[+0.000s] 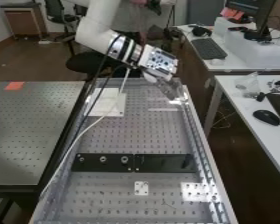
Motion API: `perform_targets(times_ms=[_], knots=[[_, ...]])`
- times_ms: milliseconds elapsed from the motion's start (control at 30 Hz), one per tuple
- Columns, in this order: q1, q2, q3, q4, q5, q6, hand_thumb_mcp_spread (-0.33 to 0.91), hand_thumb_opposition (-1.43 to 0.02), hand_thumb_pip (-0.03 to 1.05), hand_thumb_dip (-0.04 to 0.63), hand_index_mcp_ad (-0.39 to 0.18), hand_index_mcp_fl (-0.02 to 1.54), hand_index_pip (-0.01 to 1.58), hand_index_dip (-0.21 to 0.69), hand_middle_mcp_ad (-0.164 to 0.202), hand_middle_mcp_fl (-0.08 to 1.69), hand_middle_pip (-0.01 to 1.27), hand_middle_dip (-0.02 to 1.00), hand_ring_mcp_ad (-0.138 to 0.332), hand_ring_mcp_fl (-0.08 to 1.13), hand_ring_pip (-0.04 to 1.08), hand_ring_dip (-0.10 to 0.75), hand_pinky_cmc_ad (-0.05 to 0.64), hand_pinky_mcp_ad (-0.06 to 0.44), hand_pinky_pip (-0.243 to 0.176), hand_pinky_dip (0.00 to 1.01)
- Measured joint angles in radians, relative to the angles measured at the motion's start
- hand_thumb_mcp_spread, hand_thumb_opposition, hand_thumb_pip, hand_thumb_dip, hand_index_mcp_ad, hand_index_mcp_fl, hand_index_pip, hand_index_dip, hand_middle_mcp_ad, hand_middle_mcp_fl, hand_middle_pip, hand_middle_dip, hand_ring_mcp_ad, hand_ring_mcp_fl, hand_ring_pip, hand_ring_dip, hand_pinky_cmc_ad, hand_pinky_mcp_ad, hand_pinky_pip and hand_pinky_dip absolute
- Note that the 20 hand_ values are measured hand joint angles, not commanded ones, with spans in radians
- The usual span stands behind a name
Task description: Grab the chopstick and place it in the clear container
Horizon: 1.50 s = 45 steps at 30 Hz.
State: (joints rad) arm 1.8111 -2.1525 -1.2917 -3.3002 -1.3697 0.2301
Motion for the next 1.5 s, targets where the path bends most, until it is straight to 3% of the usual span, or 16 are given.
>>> perform_targets(times_ms=[267,400,500,567,633,700,800,933,1167,1300,1500], knots=[[-0.001,0.002,0.023,0.011,-0.014,-0.011,0.53,-0.88,0.43,0.344,-0.168,0.90,0.06,0.478,-0.058,0.92,0.12,0.81,0.066,0.36,0.10,0.487,0.393,0.312,0.000,0.16],[-0.013,0.011,0.041,-0.010,-0.062,-0.040,0.44,-0.87,0.39,0.328,-0.171,0.61,0.01,0.480,-0.051,0.58,0.09,0.79,0.073,0.18,0.08,0.471,0.396,0.314,-0.028,0.15],[-0.020,0.030,0.037,-0.005,-0.064,-0.076,0.38,-0.81,0.34,0.290,-0.171,0.44,0.01,0.511,-0.019,0.36,0.08,0.70,0.093,0.10,0.08,0.429,0.428,0.314,-0.054,0.15],[-0.027,0.059,0.019,0.024,-0.056,-0.120,0.36,-0.79,0.34,0.258,-0.168,0.39,0.01,0.513,-0.017,0.30,0.08,0.63,0.106,0.08,0.07,0.410,0.443,0.314,-0.058,0.16],[-0.033,0.087,0.001,0.051,-0.038,-0.160,0.33,-0.75,0.34,0.211,-0.171,0.34,0.01,0.510,-0.003,0.21,0.08,0.56,0.115,0.07,0.08,0.354,0.457,0.314,-0.087,0.17],[-0.041,0.125,-0.027,0.091,-0.017,-0.215,0.32,-0.71,0.34,0.180,-0.162,0.30,0.01,0.513,-0.002,0.15,0.08,0.51,0.134,0.03,0.07,0.312,0.480,0.328,-0.093,0.19],[-0.053,0.177,-0.066,0.148,0.005,-0.291,0.30,-0.68,0.34,0.148,-0.152,0.29,0.00,0.511,0.005,0.06,0.09,0.47,0.127,0.01,0.08,0.286,0.475,0.330,-0.096,0.19],[-0.059,0.228,-0.112,0.218,0.025,-0.401,0.27,-0.65,0.33,0.108,-0.140,0.26,0.02,0.476,0.010,0.08,0.10,0.39,0.150,0.01,0.09,0.244,0.494,0.328,-0.106,0.19],[-0.061,0.351,-0.228,0.394,0.057,-0.698,0.27,-0.65,0.30,0.086,-0.140,0.25,0.02,0.443,0.009,0.08,0.13,0.35,0.152,0.02,0.09,0.218,0.494,0.340,-0.106,0.20],[-0.057,0.406,-0.278,0.445,0.066,-0.849,0.27,-0.66,0.30,0.086,-0.140,0.29,0.04,0.426,0.012,0.08,0.14,0.34,0.152,0.02,0.09,0.213,0.494,0.340,-0.106,0.20],[-0.058,0.456,-0.317,0.457,0.069,-0.987,0.27,-0.66,0.31,0.084,-0.152,0.34,0.04,0.422,0.003,0.12,0.13,0.31,0.150,0.01,0.10,0.195,0.494,0.342,-0.105,0.20]])
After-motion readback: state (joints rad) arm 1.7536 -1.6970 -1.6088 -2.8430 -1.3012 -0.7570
